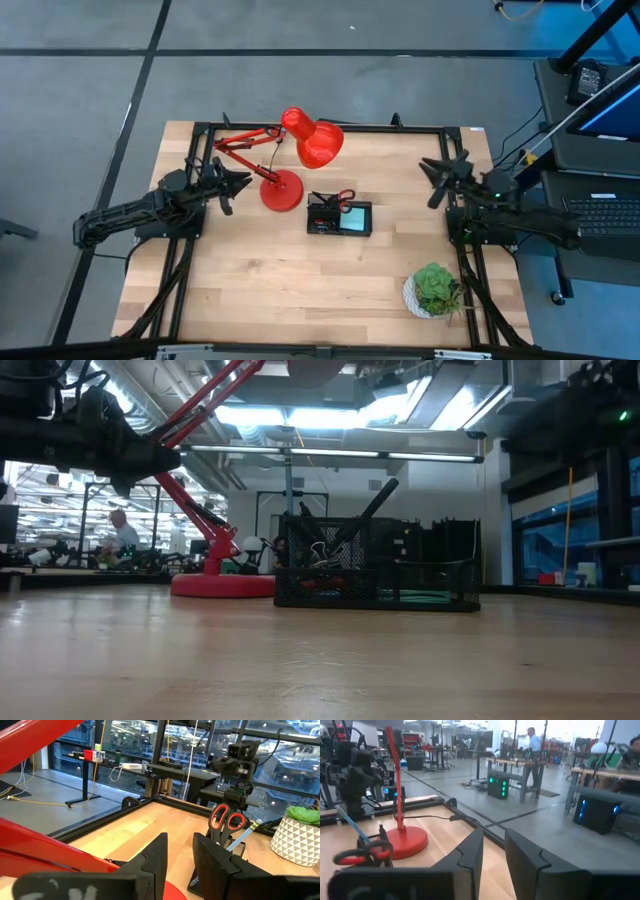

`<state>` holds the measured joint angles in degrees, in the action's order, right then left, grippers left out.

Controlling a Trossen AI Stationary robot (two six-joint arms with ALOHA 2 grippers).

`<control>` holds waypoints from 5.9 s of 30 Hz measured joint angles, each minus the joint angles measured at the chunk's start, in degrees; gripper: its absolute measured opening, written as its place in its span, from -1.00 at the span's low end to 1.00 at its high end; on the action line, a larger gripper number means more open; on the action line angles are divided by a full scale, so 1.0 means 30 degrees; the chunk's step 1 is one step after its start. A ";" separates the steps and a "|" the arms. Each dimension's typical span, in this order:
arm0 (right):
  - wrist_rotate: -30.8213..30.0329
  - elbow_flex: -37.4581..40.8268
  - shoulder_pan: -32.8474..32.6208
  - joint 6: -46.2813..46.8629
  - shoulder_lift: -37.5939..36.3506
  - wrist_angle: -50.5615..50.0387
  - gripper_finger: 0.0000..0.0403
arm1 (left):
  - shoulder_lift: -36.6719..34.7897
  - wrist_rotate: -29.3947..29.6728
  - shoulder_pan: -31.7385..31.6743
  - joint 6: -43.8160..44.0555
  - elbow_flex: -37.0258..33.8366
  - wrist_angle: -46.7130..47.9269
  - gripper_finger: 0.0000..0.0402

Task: Pick and place office supplies into organizer
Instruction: Return to Home Position

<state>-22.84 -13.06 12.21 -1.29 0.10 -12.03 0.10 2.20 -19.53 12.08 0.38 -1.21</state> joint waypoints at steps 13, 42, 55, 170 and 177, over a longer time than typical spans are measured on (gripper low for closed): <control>0.0712 0.4232 -0.0001 -0.0148 0.0000 0.5966 -0.58 | 0.0000 -0.0015 0.0000 -0.0397 0.0000 -0.0007 -0.57; 0.0865 0.4224 -0.0001 -0.2210 0.0168 0.5433 -0.58 | 0.0007 -0.0015 0.0000 -0.2791 0.0000 -0.0007 -0.57; 0.0865 0.4224 -0.0001 -0.2239 0.0175 0.5437 -0.58 | 0.0015 -0.0015 0.0000 -0.2791 0.0000 -0.0007 -0.57; 0.0858 0.4210 -0.0001 -0.2239 0.0179 0.5439 -0.58 | 0.0015 -0.0015 0.0000 -0.2791 0.0000 -0.0007 -0.57; 0.0860 0.4210 -0.0001 -0.2239 0.0179 0.5440 -0.58 | 0.0015 -0.0015 -0.0003 -0.2788 0.0002 -0.0007 -0.57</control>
<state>-20.27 -0.43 12.21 -8.01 0.64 4.29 0.14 2.15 -19.54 3.71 0.39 -1.23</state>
